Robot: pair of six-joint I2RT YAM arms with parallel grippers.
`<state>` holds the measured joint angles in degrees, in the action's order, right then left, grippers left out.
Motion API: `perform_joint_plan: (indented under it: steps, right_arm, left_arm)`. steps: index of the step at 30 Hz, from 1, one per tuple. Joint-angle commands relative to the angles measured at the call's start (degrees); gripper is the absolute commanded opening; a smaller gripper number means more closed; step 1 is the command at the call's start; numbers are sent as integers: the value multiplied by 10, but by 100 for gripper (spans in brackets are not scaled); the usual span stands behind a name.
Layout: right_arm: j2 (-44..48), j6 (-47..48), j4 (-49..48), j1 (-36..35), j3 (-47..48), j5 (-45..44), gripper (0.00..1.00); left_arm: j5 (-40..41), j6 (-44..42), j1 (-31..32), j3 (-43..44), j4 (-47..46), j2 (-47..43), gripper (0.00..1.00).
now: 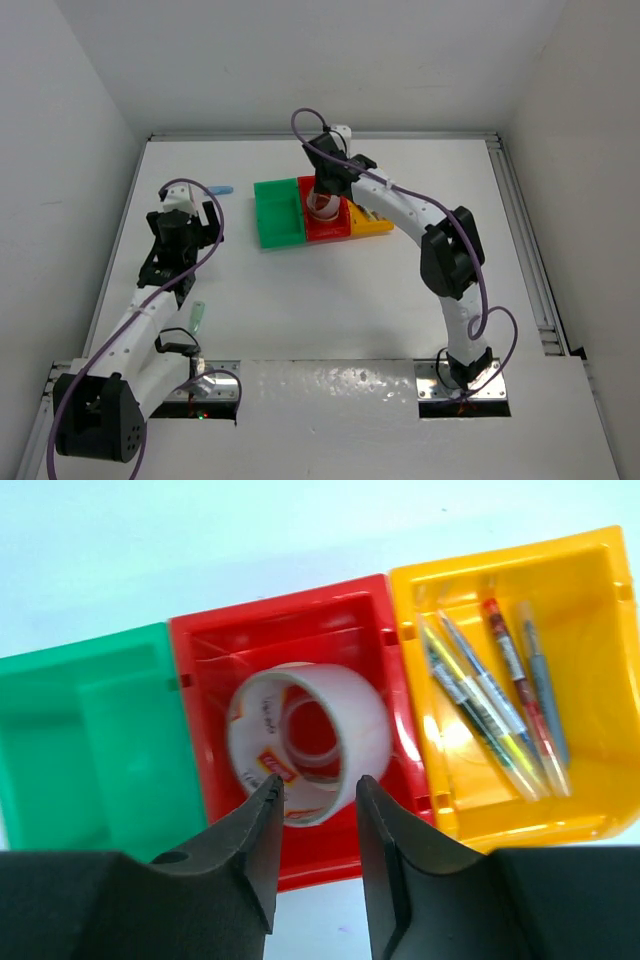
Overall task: Sort the stationery into containers
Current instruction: Place the stationery in the storage box.
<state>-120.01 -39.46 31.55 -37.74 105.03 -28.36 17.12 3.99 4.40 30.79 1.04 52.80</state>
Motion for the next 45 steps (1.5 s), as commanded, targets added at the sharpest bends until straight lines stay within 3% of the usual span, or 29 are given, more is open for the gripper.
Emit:
perform_joint_plan:
  steps: [1, 5, 12, 15, 22, 28, 31, 37, 45]
  right_arm:
    - [-7, -5, 8, 5, 7, -18, 35]
    - [-21, 5, 4, 6, 8, -26, 38]
    - [-59, 19, 5, 6, 25, -18, 34]
    - [-66, 19, 4, 6, 25, -18, 30]
    - [-62, 12, 5, 6, 22, -18, 6]
    - [-44, -9, -8, 12, 9, -10, 2]
    - [-51, -9, 2, 15, 16, -4, 6]
    - [-49, 3, -6, 15, 14, 19, 35]
    - [-20, 28, -10, 13, 23, 49, 39]
  left_arm:
    - [-9, 8, -7, 24, -24, -2, 90]
    - [-13, 10, -7, 20, -23, -5, 90]
    - [-10, 3, -7, 16, -24, -10, 90]
    - [-9, 4, -7, 14, -23, -12, 90]
    - [-9, -1, -7, 11, -21, -15, 90]
    - [-10, -6, -7, 11, -21, -15, 90]
    - [-10, -7, -7, 11, -24, -15, 90]
    - [-12, -5, -7, 10, -24, -15, 90]
    - [-16, -1, -6, 11, -24, -14, 91]
